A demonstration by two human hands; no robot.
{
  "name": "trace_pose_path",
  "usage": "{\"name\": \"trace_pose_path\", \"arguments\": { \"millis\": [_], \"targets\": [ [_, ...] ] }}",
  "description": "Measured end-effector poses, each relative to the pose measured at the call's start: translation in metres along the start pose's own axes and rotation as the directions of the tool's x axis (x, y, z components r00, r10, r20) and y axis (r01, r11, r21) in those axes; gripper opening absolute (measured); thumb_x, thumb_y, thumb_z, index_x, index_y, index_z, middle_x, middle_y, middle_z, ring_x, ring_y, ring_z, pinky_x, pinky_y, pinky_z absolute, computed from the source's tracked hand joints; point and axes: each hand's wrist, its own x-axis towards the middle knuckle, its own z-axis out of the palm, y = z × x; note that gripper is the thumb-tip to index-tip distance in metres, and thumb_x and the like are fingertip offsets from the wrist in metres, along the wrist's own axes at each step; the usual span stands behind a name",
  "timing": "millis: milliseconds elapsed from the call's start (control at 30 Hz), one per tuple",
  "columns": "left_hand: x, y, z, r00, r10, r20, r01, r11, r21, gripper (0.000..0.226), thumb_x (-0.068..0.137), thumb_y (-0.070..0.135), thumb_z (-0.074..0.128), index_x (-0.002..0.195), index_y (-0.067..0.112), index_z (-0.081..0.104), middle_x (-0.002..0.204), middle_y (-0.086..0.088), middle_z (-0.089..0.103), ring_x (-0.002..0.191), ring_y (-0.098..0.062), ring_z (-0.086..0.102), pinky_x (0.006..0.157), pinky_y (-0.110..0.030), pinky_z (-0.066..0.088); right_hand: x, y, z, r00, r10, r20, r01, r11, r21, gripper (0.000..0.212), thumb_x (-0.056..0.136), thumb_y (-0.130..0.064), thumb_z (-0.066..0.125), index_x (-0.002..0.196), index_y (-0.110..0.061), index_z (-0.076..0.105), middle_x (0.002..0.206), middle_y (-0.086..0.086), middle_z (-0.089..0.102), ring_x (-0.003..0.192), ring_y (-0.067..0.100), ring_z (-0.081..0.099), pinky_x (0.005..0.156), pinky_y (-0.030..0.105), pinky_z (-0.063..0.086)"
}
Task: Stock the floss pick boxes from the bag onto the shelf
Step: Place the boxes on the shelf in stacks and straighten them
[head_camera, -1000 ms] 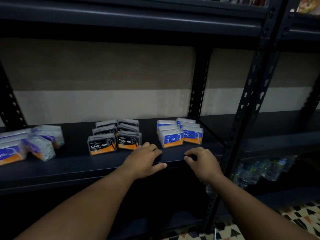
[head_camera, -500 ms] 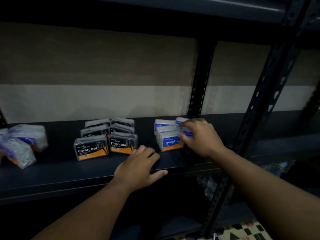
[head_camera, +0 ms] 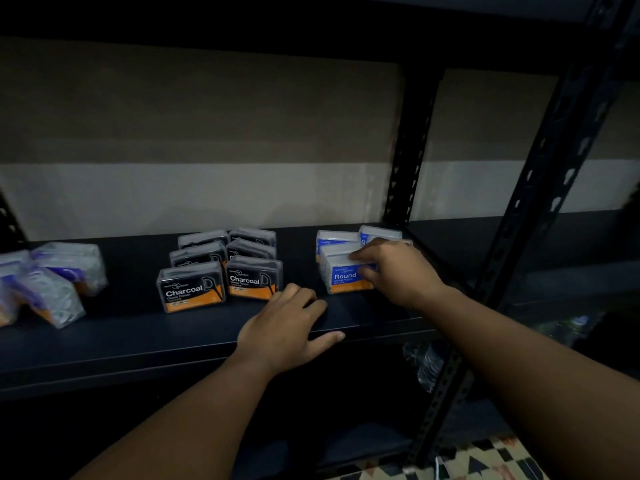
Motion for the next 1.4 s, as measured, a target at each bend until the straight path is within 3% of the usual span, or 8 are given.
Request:
{"name": "trace_pose_path", "arguments": {
  "millis": [700,900,1000,1100,1167,1267,1400],
  "targets": [
    [-0.004,0.005,-0.004,0.999,-0.011,-0.043,0.011,1.0,0.006,0.07,0.091,0.074,0.035,0.132,0.022,0.057,0.128,0.005,0.053,0.121,-0.015,0.041,0.102,-0.029,0.039,-0.003,0.001,-0.002,1.0,-0.011,-0.001,0.011,0.999,0.049,0.031,0.091,-0.034,0.06,0.122,-0.038,0.065,0.128,-0.007,0.06,0.114,0.015,0.057,0.094,0.034,0.048],
    [-0.003,0.004,-0.004,0.999,-0.002,-0.035,0.002,1.0,0.011,0.07,0.091,0.074,0.034,0.133,0.022,0.055,0.128,0.005,0.051,0.121,-0.014,0.039,0.102,-0.029,0.037,0.007,-0.001,-0.014,1.0,0.0,-0.031,0.005,0.991,0.136,0.03,0.091,-0.044,0.054,0.118,-0.037,0.067,0.123,-0.008,0.065,0.109,0.014,0.06,0.091,0.038,0.051],
    [-0.003,0.004,-0.003,0.999,-0.002,-0.038,0.002,1.0,0.003,0.07,0.091,0.074,0.035,0.132,0.021,0.056,0.127,0.004,0.053,0.12,-0.015,0.041,0.101,-0.03,0.039,0.022,-0.004,-0.021,0.997,0.026,0.074,-0.035,0.992,0.119,0.039,0.095,-0.037,0.048,0.133,-0.04,0.054,0.137,-0.001,0.055,0.117,0.018,0.056,0.098,0.039,0.048],
    [-0.003,0.004,-0.002,0.999,-0.013,-0.047,0.013,1.0,0.001,0.07,0.091,0.074,0.036,0.13,0.021,0.057,0.125,0.004,0.053,0.119,-0.015,0.042,0.101,-0.03,0.041,0.036,-0.009,-0.026,0.969,0.01,0.246,-0.026,0.998,0.062,0.051,0.094,-0.038,0.042,0.146,-0.039,0.039,0.155,-0.003,0.035,0.141,0.019,0.034,0.115,0.037,0.029],
    [-0.003,0.004,-0.001,0.999,-0.014,-0.051,0.014,1.0,0.002,0.07,0.09,0.074,0.036,0.13,0.021,0.057,0.125,0.004,0.053,0.119,-0.015,0.042,0.101,-0.031,0.041,0.04,-0.011,-0.025,0.935,0.005,0.354,-0.018,0.999,0.034,0.056,0.094,-0.042,0.04,0.15,-0.036,0.032,0.16,-0.003,0.025,0.147,0.017,0.021,0.119,0.036,0.019],
    [-0.003,0.004,-0.002,0.999,-0.008,-0.05,0.009,1.0,0.015,0.07,0.091,0.074,0.035,0.132,0.021,0.056,0.126,0.004,0.053,0.119,-0.015,0.042,0.101,-0.032,0.041,0.039,-0.012,-0.021,0.909,0.093,0.406,-0.12,0.992,0.042,0.069,0.082,-0.052,0.049,0.148,-0.044,0.031,0.155,-0.003,0.035,0.136,0.022,0.039,0.108,0.034,0.034],
    [-0.003,0.003,-0.001,0.998,-0.005,-0.056,0.006,1.0,0.019,0.07,0.091,0.074,0.034,0.129,0.02,0.058,0.124,0.004,0.054,0.116,-0.016,0.043,0.099,-0.032,0.042,0.038,-0.011,-0.016,0.927,0.015,0.375,-0.026,0.999,0.022,0.079,0.072,-0.051,0.054,0.147,-0.042,0.033,0.154,-0.007,0.037,0.133,0.019,0.043,0.11,0.035,0.037]
  ]
}}
